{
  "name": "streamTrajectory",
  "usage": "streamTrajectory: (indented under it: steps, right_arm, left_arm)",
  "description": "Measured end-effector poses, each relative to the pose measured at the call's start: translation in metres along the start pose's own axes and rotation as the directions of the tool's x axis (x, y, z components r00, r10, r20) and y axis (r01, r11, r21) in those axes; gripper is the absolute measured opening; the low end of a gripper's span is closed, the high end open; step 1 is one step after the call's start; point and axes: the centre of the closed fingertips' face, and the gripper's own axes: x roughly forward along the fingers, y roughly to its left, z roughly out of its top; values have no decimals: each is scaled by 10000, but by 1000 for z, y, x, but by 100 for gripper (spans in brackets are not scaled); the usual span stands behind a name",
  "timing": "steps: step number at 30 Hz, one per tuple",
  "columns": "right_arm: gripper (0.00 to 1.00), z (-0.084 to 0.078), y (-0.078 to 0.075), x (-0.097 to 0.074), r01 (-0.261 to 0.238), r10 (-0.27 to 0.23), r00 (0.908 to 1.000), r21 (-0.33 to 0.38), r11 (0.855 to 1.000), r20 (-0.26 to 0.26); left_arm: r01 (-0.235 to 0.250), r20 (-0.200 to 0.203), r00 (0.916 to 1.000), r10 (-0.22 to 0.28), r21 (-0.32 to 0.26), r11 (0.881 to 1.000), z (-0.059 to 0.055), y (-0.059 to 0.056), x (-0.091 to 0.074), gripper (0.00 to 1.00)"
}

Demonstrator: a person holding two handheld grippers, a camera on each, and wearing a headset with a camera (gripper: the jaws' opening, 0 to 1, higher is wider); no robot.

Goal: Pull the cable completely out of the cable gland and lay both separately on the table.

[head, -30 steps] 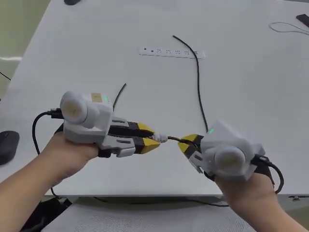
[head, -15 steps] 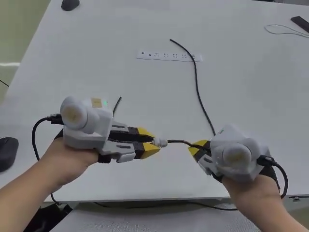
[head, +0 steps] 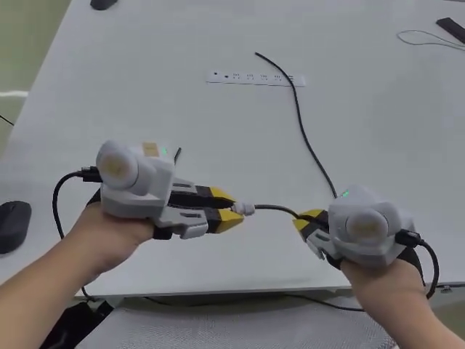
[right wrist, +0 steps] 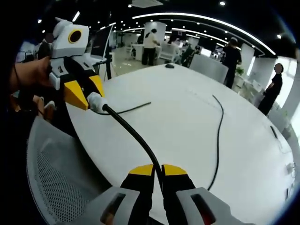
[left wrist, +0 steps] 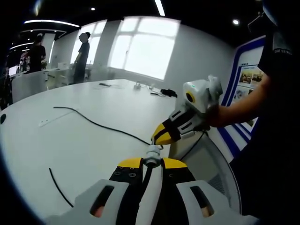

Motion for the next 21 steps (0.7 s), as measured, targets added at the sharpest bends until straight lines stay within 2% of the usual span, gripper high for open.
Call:
streamTrajectory:
  steps: [6, 8, 10, 12, 13, 15, 17, 18, 20, 21]
  right_arm:
    - [2, 4, 1, -5, 48, -46, 10000, -346, 9994, 49]
    - [4, 8, 6, -8, -95, 98, 9999, -463, 9989, 71]
    - [9, 14, 11, -13, -107, 111, 9999, -554, 9984, 73]
    - [13, 29, 20, -16, -248, 292, 9990, -1230, 9921, 341]
    - [14, 35, 28, -16, -373, 434, 9986, -1719, 9844, 317]
    - [14, 43, 38, -15, -551, 635, 9975, -2242, 9730, 305]
    - [13, 52, 48, -11, -594, 716, 9969, -2842, 9569, 328]
    - [13, 55, 55, -8, -703, 832, 9962, -3217, 9442, 264]
    - [13, 56, 58, -3, -639, 734, 9972, -3685, 9274, 119]
    - [12, 57, 59, -1, -619, 726, 9973, -3766, 9243, 142]
  left_arm:
    - [44, -31, 10000, -44, -63, 10000, -2, -1, -1, 15]
    - [53, 16, 10000, -53, -119, 9999, -1, -1, -2, 15]
    - [53, -3, 10000, -53, -171, 9998, -1, 1, -2, 15]
    - [43, -64, 10000, -43, -110, 9999, -2, 1, -2, 15]
    - [63, -73, 10000, -64, -121, 9999, -3, 1, -1, 15]
    - [84, -61, 9999, -85, -104, 9999, -3, 1, -1, 15]
    - [115, -68, 9999, -115, -98, 9999, -3, 0, -1, 15]
    - [117, -88, 9999, -118, -82, 9999, -4, 0, -1, 15]
    - [139, -85, 9999, -139, -46, 9999, -4, 0, -1, 15]
    - [169, -97, 9998, -169, -51, 9998, -4, -1, -1, 15]
